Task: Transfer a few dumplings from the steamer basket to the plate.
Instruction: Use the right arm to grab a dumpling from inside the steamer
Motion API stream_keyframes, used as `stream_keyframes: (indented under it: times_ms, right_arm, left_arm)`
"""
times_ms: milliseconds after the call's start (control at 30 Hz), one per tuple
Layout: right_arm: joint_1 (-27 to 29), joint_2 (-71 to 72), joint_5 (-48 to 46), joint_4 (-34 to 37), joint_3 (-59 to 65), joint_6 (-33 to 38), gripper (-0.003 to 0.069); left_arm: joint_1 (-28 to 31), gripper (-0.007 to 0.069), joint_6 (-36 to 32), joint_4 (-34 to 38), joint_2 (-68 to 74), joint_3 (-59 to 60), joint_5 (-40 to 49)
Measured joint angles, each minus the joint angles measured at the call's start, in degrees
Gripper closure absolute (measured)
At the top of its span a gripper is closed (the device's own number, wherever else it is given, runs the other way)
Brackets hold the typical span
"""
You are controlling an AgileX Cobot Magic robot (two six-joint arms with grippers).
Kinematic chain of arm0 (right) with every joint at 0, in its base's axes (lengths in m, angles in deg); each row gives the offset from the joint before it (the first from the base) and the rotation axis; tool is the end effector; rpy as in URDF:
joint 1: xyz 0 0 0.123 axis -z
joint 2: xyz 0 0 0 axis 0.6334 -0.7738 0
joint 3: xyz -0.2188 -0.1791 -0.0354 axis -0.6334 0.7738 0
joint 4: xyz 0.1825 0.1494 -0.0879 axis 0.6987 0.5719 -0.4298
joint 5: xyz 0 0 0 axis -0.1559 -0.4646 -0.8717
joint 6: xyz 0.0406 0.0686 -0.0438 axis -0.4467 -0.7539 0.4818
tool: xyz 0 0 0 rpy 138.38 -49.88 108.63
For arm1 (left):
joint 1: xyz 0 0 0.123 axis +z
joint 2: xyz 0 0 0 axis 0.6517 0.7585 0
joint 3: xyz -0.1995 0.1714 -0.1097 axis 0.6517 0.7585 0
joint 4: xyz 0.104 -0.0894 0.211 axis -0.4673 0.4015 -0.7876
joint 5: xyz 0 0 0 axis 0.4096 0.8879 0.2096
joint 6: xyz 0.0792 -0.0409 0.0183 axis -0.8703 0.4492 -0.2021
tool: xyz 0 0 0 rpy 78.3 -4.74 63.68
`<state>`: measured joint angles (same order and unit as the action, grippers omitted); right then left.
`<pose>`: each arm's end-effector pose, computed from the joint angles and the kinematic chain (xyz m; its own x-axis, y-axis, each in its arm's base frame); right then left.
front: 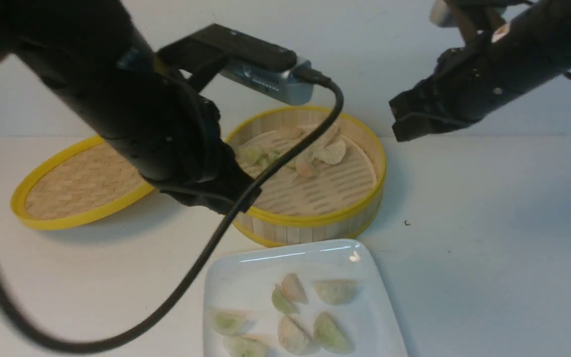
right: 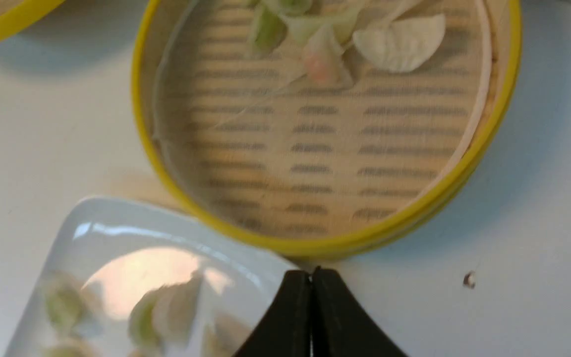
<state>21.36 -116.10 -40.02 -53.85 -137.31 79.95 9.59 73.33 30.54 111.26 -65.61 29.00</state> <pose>0.3594 0.1456 0.3204 -0.8146 -0.2956 -0.4990 -0.4619 0.8510 0.2499 0.2307 -0.1577 0.3767 -0.7108 0.5406 -0.4500 0.6460 0.7548 -0.1136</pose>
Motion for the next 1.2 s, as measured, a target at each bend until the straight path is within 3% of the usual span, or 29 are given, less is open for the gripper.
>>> stream_keyframes:
  times_ms: [100,300,567,767,967,1100,1167,1200]
  right_arm:
    - [0.0,-5.8,0.6,-0.8,-5.4,0.0,0.0649]
    - [0.0,-22.5,-0.4,-1.3,-23.0,0.0,0.0547]
    - [0.0,-40.5,-1.4,-1.3,-42.8,0.0,0.0285]
    - [0.0,-45.3,-2.5,-1.3,-45.9,-1.2,0.0193]
    - [-0.1,-46.6,-3.0,1.9,-46.0,-1.3,0.0185]
    - [-0.1,-47.5,-3.2,4.2,-46.0,-1.3,0.0225]
    - [-0.1,-47.5,-3.4,4.2,-46.0,-1.4,0.0305]
    - [-0.1,-47.5,-4.2,4.2,-46.3,-1.5,0.0392]
  left_arm:
    - [0.0,0.0631,0.3,0.0,-3.4,1.6,0.3]
    - [0.0,0.0631,2.4,0.1,-10.0,3.6,1.0]
    - [0.0,0.0631,2.7,-0.5,-14.5,3.7,1.0]
    - [0.0,0.0631,2.8,-3.2,-14.5,3.7,1.0]
    - [0.0,0.0631,2.9,-4.7,-14.5,3.7,1.1]
    - [0.0,0.0631,2.9,-4.8,-14.5,3.7,1.2]
    - [0.0,0.0631,2.9,-4.9,-14.5,3.7,1.2]
    - [0.0,0.0631,2.9,-5.0,-14.5,3.7,1.2]
